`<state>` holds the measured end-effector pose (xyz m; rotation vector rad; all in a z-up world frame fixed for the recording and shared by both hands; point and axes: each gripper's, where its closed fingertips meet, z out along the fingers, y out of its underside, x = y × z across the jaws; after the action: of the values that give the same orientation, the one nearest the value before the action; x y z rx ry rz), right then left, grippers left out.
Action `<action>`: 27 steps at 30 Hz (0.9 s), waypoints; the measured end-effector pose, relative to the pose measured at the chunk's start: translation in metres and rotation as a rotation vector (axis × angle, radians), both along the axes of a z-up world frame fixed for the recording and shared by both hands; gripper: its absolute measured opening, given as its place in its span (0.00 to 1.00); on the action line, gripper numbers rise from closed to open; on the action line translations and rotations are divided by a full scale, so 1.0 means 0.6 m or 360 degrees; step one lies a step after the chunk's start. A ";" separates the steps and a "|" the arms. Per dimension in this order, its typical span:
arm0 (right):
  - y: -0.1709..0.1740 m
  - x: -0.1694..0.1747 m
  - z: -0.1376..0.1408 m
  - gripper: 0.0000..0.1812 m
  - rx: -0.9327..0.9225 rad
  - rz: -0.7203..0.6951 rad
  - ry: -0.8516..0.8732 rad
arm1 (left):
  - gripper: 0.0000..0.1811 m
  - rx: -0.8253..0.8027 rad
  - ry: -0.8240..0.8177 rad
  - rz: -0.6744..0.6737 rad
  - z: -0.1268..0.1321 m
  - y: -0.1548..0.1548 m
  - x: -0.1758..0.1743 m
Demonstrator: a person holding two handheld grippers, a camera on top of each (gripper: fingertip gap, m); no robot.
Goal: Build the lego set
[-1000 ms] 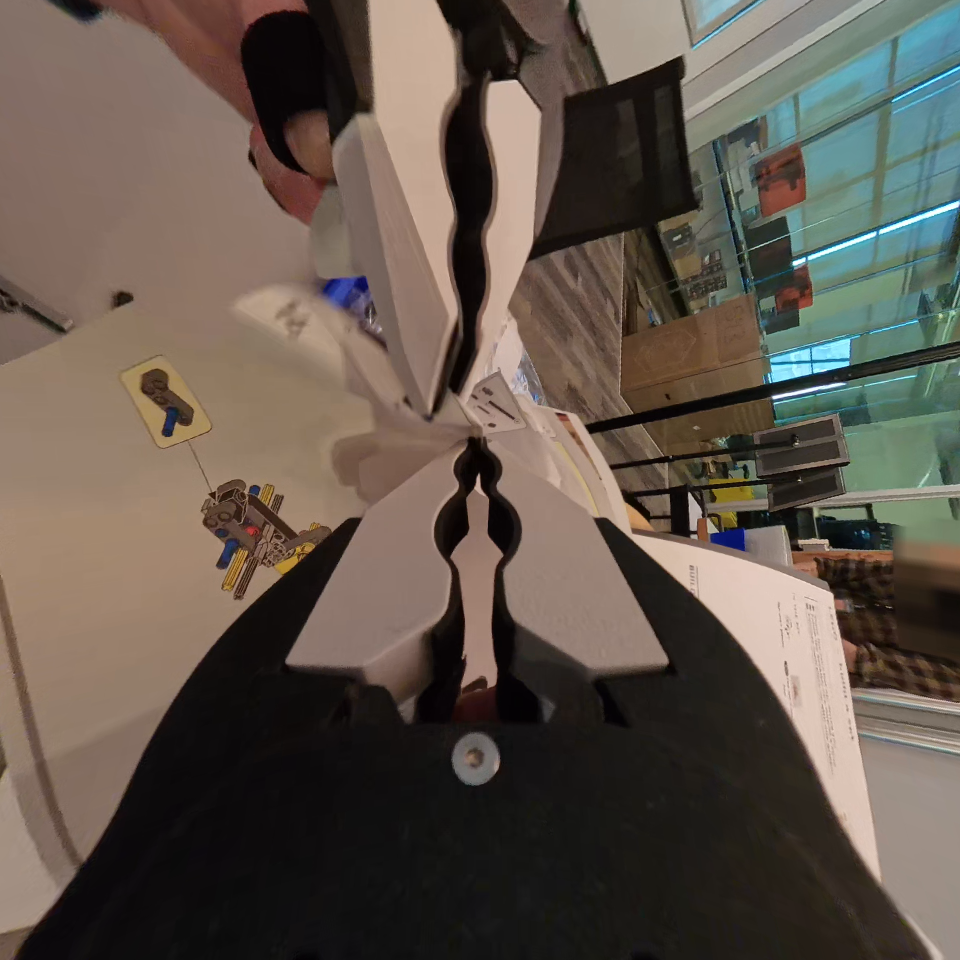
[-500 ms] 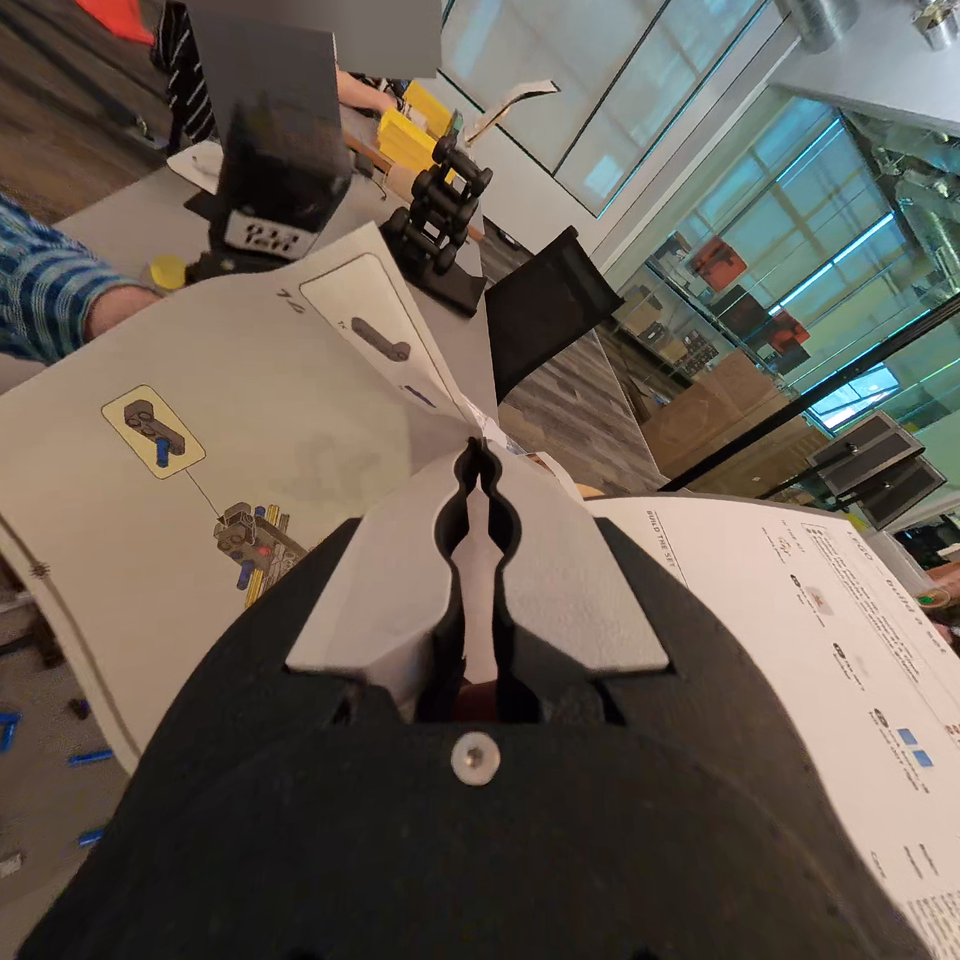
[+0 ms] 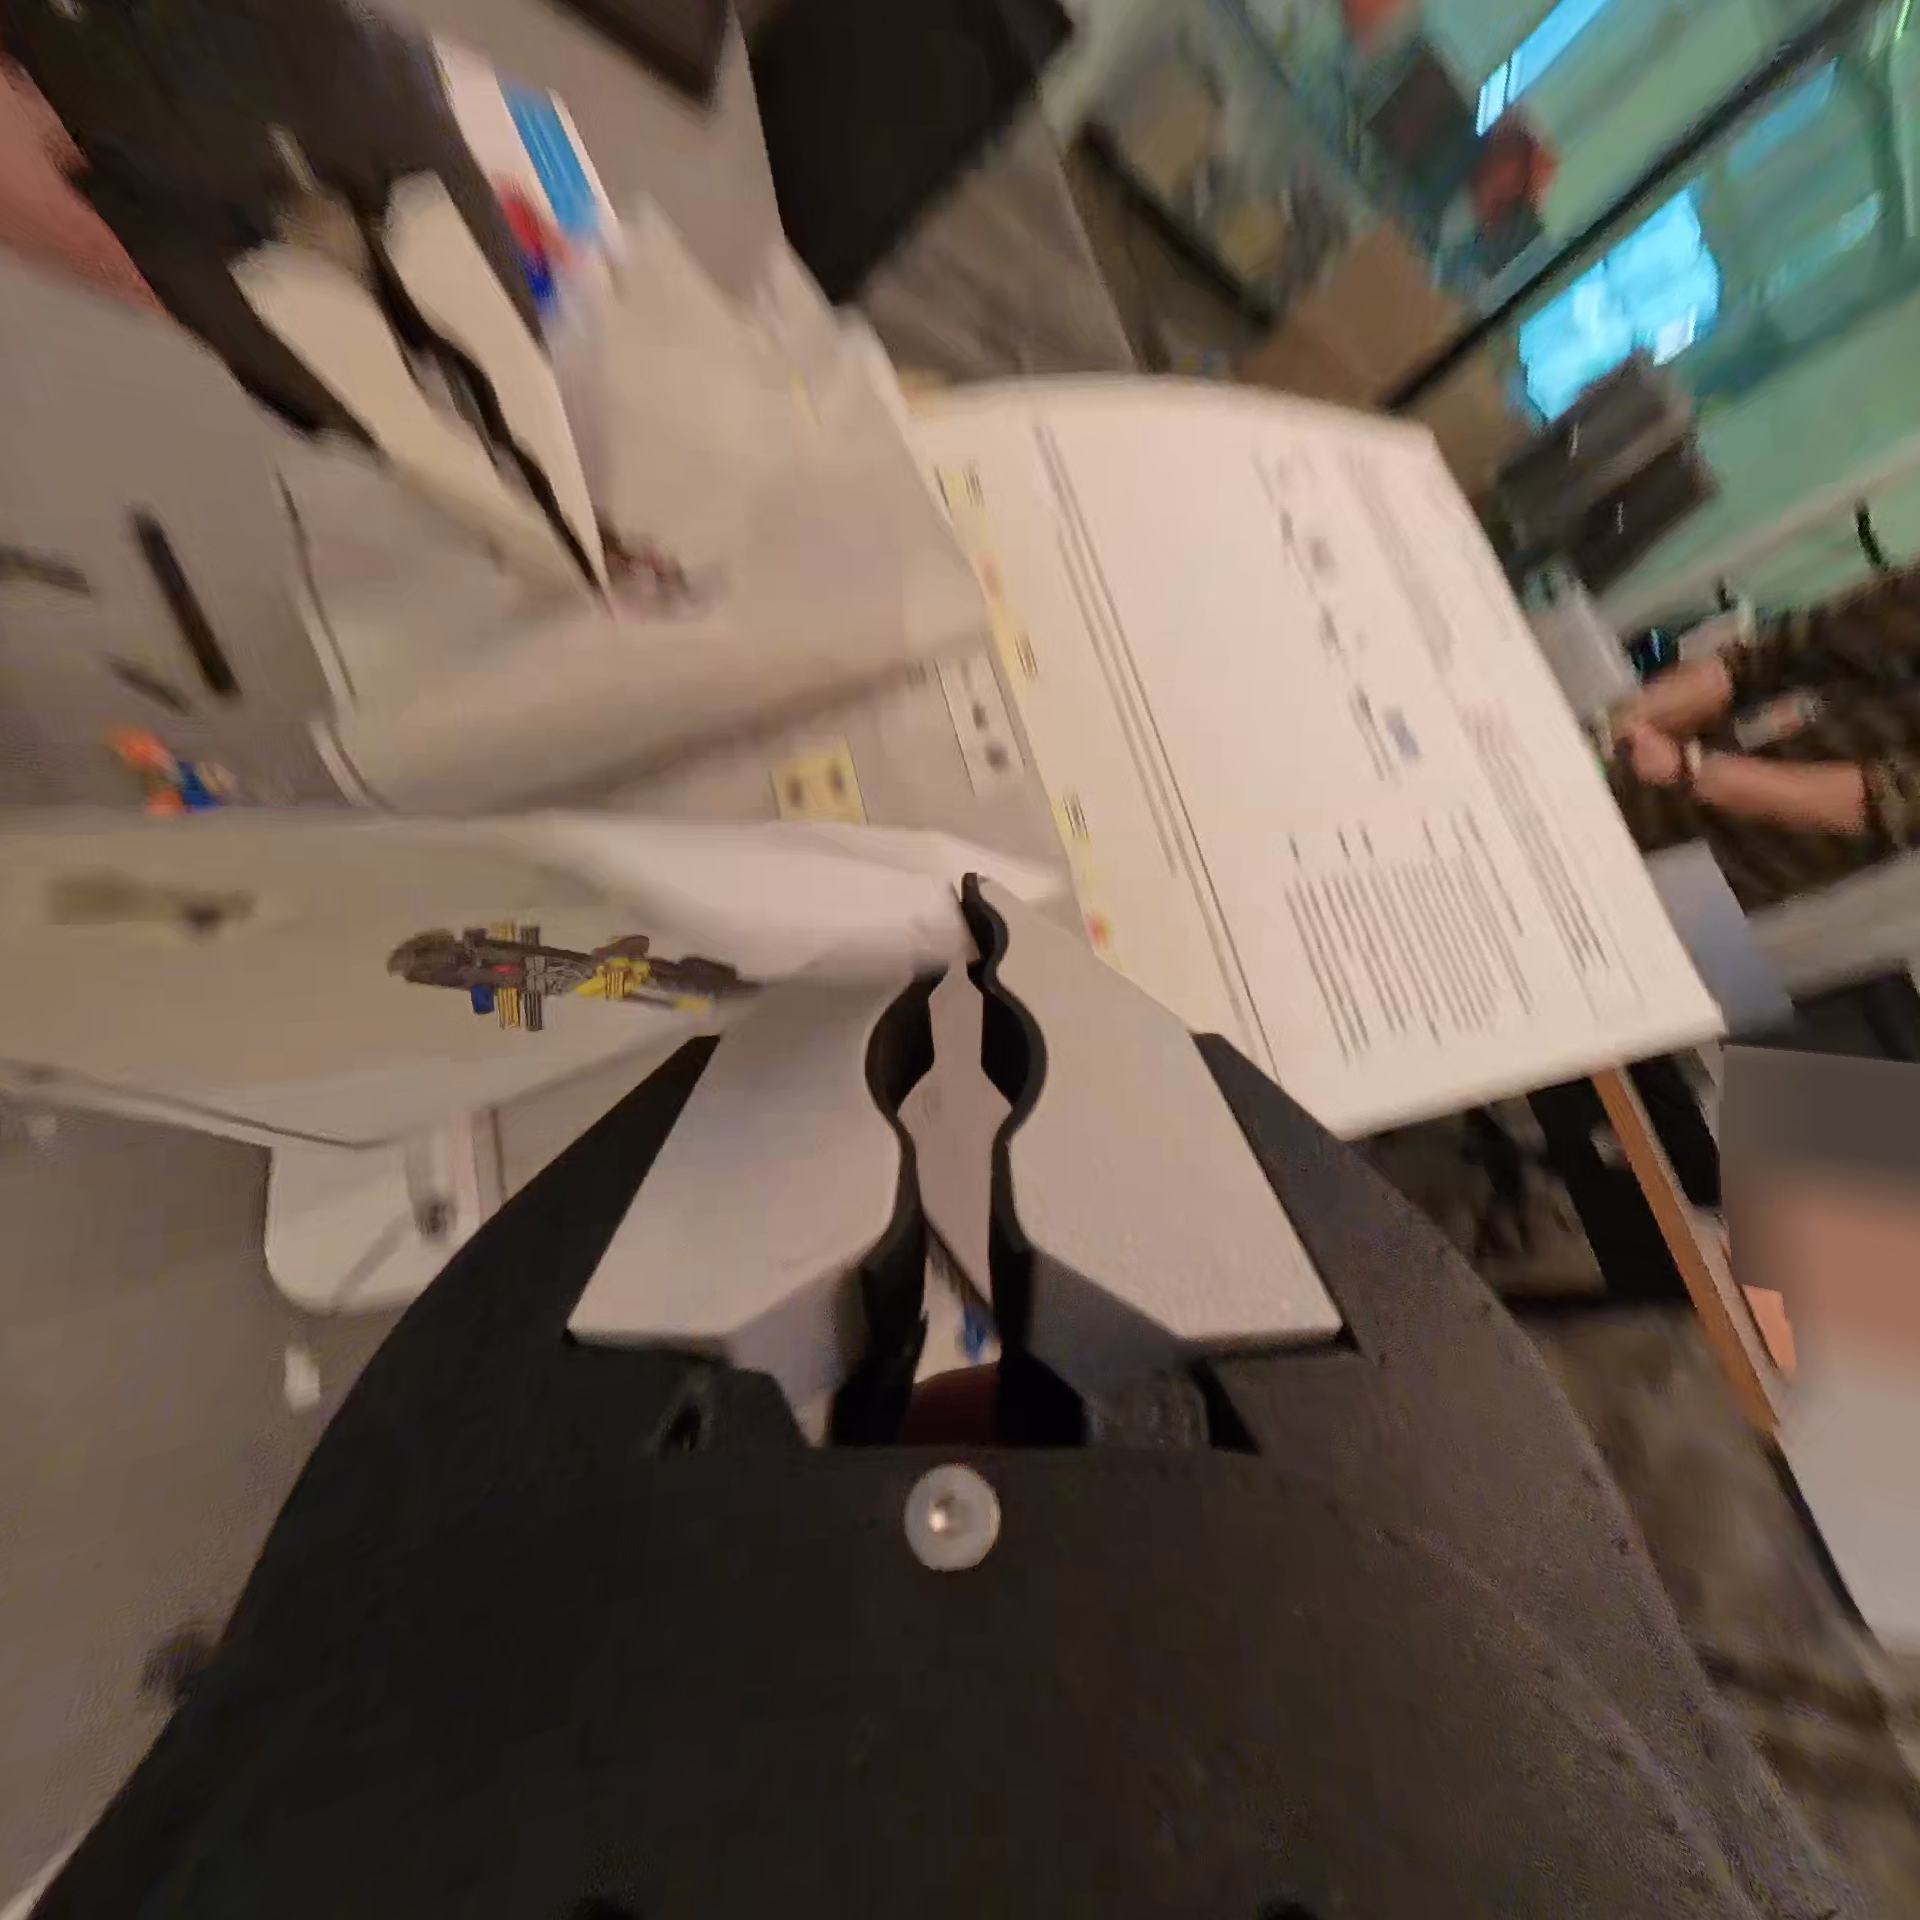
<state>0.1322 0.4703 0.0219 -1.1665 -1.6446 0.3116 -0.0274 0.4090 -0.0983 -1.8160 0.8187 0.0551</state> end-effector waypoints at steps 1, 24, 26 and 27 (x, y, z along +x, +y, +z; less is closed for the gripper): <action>0.017 0.025 -0.009 0.01 0.0008 -0.0121 -0.0079 | 0.00 0.0026 0.0004 0.0028 0.006 0.003 -0.007; -0.126 -0.182 -0.213 0.00 -0.0092 -0.0124 -0.0256 | 0.03 0.0167 -0.0179 0.0165 0.042 -0.047 -0.059; -0.136 -0.203 -0.200 0.00 -0.0146 -0.0059 -0.0167 | 0.03 0.0233 -0.0162 0.0081 0.054 -0.070 -0.026; -0.136 -0.209 -0.200 0.00 -0.0154 -0.0058 -0.0181 | 0.03 0.0255 -0.0141 0.0025 0.055 -0.078 -0.003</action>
<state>0.0065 0.3886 -0.0983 -1.3060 -1.7206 0.3092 -0.0291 0.3620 -0.0650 -1.6623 0.7174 0.0485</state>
